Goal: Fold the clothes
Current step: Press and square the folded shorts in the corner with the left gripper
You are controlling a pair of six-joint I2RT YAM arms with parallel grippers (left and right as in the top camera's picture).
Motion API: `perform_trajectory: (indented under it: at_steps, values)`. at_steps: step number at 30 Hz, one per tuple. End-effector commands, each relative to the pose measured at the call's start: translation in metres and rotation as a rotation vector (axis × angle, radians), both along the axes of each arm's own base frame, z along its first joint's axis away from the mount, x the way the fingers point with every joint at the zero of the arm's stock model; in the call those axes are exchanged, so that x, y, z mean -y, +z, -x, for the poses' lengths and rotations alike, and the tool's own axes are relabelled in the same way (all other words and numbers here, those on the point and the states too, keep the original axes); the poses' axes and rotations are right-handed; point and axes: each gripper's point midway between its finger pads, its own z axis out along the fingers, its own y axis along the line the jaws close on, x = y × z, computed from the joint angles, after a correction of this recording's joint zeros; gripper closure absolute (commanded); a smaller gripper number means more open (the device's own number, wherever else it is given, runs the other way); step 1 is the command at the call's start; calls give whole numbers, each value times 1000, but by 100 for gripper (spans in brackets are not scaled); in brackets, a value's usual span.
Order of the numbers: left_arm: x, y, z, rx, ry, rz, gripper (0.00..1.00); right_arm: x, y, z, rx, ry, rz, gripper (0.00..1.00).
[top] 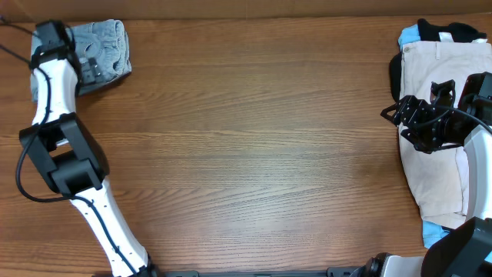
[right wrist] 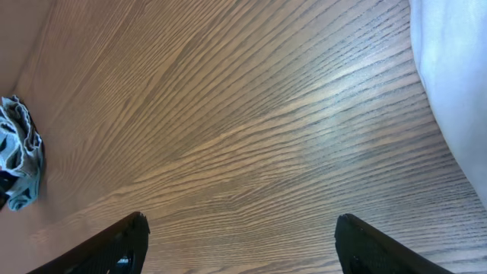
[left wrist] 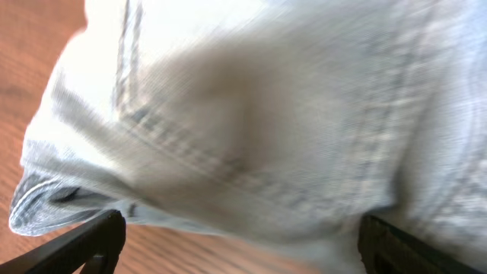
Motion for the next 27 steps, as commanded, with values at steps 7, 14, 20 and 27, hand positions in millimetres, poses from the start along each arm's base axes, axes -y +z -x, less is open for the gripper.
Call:
perform_trajectory:
  at_steps: [7, 14, 20, 27]
  values:
    - [53, 50, -40, 162, -116, 48, 0, 6, 0, -2, 7, -2, 36, 15]
    - [50, 28, -52, 197, -66, 72, 0, 6, 0, -2, 7, -2, 36, 15]
    - [66, -17, -58, 167, -68, 144, 0, 6, 1, -3, 13, -2, 39, 15]
    - [93, -59, -58, 91, -104, 167, 0, 8, -1, -3, 6, -7, 51, 15]
